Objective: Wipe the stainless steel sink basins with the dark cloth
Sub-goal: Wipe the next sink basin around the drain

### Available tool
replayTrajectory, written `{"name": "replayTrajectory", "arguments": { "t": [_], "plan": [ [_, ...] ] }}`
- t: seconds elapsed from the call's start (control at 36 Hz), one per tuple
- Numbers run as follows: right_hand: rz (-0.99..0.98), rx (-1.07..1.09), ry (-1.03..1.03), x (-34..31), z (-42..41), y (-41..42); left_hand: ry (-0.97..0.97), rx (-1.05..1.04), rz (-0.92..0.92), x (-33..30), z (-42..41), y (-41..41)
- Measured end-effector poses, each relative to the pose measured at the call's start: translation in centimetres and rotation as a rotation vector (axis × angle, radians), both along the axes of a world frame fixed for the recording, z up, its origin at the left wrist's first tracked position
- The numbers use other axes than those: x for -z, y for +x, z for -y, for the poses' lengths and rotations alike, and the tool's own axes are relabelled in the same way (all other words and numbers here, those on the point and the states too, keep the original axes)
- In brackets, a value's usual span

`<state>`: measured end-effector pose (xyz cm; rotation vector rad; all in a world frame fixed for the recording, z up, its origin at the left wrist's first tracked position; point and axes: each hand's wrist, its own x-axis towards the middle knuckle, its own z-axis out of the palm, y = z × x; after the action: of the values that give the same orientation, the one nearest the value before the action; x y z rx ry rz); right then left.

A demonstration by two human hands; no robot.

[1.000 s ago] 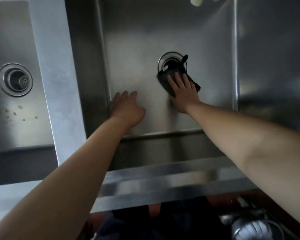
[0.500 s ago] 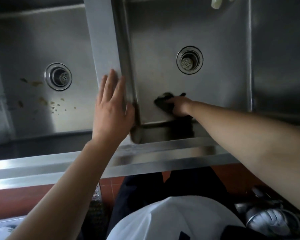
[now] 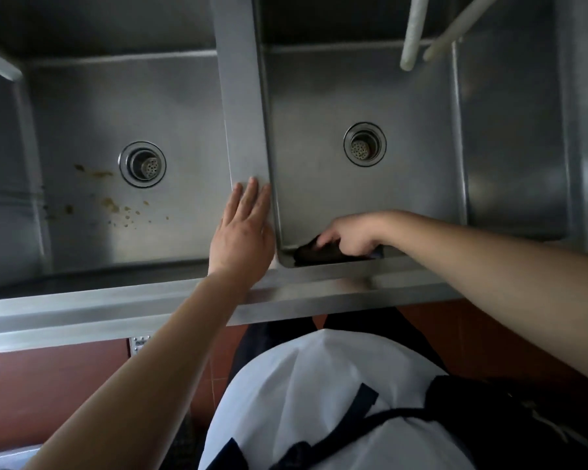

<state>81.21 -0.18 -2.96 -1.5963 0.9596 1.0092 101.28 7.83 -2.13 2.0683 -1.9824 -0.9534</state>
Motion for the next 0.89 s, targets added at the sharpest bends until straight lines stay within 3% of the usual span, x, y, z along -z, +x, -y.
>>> {"name": "replayTrajectory", "arguments": {
  "t": [0.19, 0.39, 0.64, 0.89],
  "plan": [
    [0.126, 0.126, -0.131, -5.9, -1.9, -1.1, 0.027, 0.000, -0.070, -2.1, -0.1, 1.4],
    [0.216, 0.101, -0.306, -5.9, -5.4, -5.4, 0.051, -0.052, -0.161, -3.9, -3.5, -0.3],
    [0.229, 0.022, -0.653, -5.2, -8.8, -19.5, 0.147, -0.068, 0.098, -1.8, -10.2, -11.3],
    [0.103, 0.184, -0.828, -3.8, -9.1, -37.4, 0.176, 0.002, 0.239, 0.9, -10.2, -22.8]
  ]
}}
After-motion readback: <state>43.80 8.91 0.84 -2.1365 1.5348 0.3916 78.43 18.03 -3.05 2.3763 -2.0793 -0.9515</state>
